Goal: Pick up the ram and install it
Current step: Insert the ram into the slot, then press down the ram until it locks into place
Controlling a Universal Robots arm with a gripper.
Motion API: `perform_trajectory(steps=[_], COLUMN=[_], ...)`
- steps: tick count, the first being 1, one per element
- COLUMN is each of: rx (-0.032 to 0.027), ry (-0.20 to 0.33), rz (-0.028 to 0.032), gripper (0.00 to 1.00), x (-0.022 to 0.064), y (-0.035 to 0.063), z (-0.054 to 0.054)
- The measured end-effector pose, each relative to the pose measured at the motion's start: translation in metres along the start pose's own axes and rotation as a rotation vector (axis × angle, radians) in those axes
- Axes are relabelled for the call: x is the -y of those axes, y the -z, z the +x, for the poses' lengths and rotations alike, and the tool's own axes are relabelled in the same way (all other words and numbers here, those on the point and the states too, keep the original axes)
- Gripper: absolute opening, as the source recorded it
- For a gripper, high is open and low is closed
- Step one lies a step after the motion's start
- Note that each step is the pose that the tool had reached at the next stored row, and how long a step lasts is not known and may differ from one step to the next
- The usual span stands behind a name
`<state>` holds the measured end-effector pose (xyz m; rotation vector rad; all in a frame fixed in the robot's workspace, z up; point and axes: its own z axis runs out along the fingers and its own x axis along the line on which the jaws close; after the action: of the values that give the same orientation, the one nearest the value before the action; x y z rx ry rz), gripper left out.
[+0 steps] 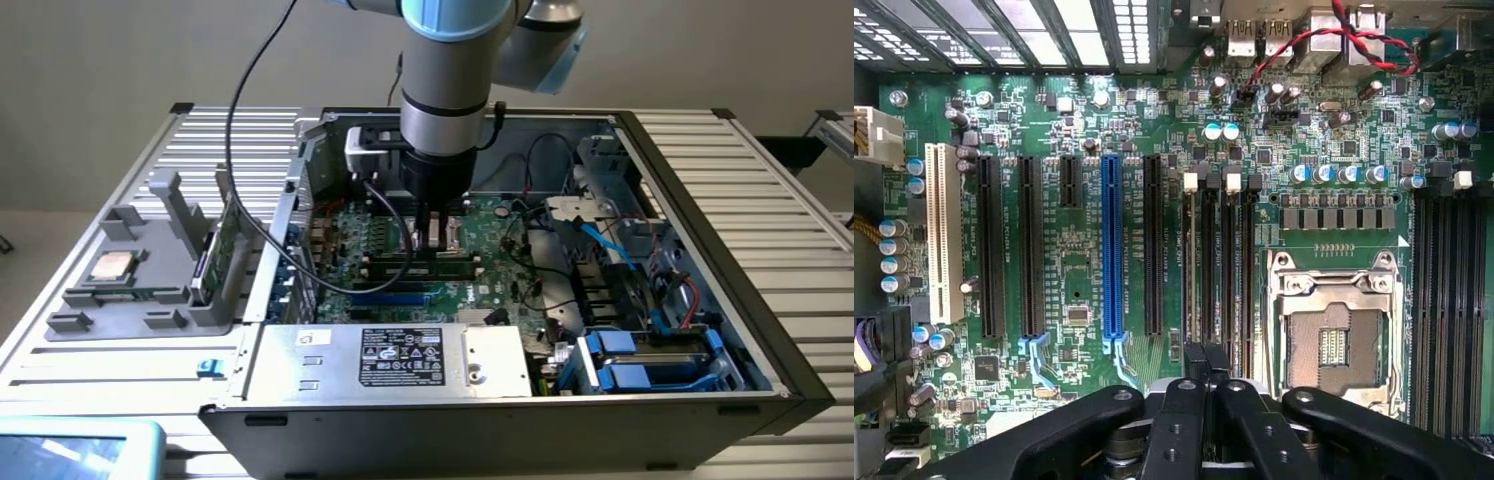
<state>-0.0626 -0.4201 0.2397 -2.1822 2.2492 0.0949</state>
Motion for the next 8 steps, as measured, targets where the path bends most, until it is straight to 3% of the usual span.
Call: perform_trajectory(steps=[8], rx=[0.0001], ry=[-0.001], rz=[0.0002], gripper=[0.09], x=[0.0], y=[0.0], z=[-0.0001])
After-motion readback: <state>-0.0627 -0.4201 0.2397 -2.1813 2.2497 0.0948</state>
